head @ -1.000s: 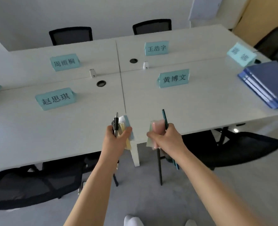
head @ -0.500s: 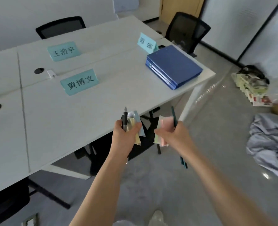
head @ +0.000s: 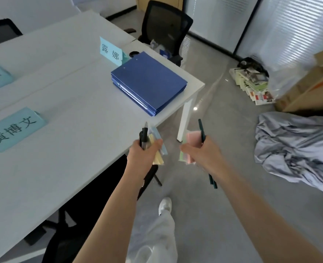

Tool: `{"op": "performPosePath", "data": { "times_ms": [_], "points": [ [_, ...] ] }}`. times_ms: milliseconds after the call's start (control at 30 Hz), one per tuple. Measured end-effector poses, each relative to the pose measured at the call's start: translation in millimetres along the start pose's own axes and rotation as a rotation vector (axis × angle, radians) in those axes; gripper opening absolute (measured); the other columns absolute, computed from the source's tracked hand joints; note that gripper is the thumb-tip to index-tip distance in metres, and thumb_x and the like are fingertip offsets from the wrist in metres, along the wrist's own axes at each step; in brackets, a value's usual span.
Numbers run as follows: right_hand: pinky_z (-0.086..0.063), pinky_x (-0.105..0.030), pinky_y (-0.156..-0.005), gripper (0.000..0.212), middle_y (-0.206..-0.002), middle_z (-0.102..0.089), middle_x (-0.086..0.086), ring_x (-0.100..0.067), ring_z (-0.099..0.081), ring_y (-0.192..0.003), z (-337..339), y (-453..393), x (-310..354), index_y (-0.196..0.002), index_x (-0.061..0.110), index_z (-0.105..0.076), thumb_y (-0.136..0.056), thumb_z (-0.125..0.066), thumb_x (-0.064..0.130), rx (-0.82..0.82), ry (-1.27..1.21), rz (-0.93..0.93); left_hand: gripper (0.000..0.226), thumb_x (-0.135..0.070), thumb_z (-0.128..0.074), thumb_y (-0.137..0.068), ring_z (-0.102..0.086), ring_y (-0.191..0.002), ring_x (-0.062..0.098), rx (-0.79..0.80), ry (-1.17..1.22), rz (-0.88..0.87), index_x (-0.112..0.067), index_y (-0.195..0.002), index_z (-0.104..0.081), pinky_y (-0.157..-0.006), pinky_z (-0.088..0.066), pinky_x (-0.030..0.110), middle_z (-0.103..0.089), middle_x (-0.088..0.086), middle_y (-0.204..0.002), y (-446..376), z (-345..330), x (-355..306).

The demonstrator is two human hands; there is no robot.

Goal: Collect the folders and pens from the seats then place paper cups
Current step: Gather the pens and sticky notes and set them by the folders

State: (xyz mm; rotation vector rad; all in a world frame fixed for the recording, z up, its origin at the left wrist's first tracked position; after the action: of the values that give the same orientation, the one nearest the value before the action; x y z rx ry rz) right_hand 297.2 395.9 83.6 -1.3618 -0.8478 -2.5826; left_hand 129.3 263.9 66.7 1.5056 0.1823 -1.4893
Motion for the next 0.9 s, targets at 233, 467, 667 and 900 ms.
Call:
{"op": "performPosePath", "data": {
  "times_ms": [233, 467, 667, 900],
  "points": [
    [-0.035, -0.015, -0.053, 0.060, -0.105, -0.059, 0.003, -0.013, -0.056, -0.088, 36.5, -100.0, 39.6, -0.122, 0.016, -0.052, -0.072, -0.076, 0.040, -0.041, 0.039, -0.062, 0.043, -0.043, -0.071, -0.083, -0.057, -0.080, 0.013, 0.020, -0.083, -0.038, -0.019, -0.111, -0.049, -0.065, -0.043, 0.031, -0.058, -0.004, -0.094, -89.4, -45.3, -70.1],
    [-0.038, -0.016, -0.050, 0.051, -0.092, -0.058, 0.009, 0.001, -0.054, -0.075, 55.5, -191.3, 54.7, -0.112, 0.018, -0.052, -0.073, -0.077, 0.038, 0.005, 0.054, -0.110, 0.043, -0.043, -0.071, -0.083, -0.056, -0.080, 0.011, 0.035, -0.097, 0.007, -0.021, -0.113, -0.049, -0.063, -0.042, 0.031, -0.058, -0.005, -0.097, -157.7, -95.3, -112.7],
    [-0.047, -0.021, -0.059, 0.052, -0.094, -0.064, 0.004, -0.009, -0.062, -0.082, 64.0, -275.7, 75.6, -0.110, 0.015, -0.058, -0.068, -0.079, 0.038, 0.098, 0.104, -0.065, 0.047, -0.048, -0.070, -0.081, -0.049, -0.066, 0.017, -0.063, -0.066, 0.097, -0.019, -0.112, -0.049, -0.063, -0.041, 0.032, -0.052, -0.002, -0.087, -208.7, -133.7, -131.3],
    [-0.044, -0.022, -0.058, 0.058, -0.097, -0.057, 0.009, -0.007, -0.059, -0.083, 39.1, -340.5, 134.4, -0.117, 0.016, -0.045, -0.072, -0.075, 0.038, 0.368, 0.252, 0.057, 0.044, -0.050, -0.070, -0.080, -0.054, -0.075, 0.021, -0.319, 0.039, 0.227, -0.020, -0.104, -0.049, -0.067, -0.044, 0.036, -0.054, -0.002, -0.088, -233.2, -138.5, -143.6]
  ]
}}
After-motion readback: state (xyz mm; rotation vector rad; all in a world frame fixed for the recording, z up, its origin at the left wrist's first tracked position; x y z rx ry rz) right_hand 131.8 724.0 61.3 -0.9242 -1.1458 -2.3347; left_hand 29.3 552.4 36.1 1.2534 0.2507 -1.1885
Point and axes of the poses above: each hand's wrist, its own y-axis away from the middle knuckle, its own z-axis out of the back of the hand, x = y × z, the point moved 7 cm from there along -y, towards the middle knuckle
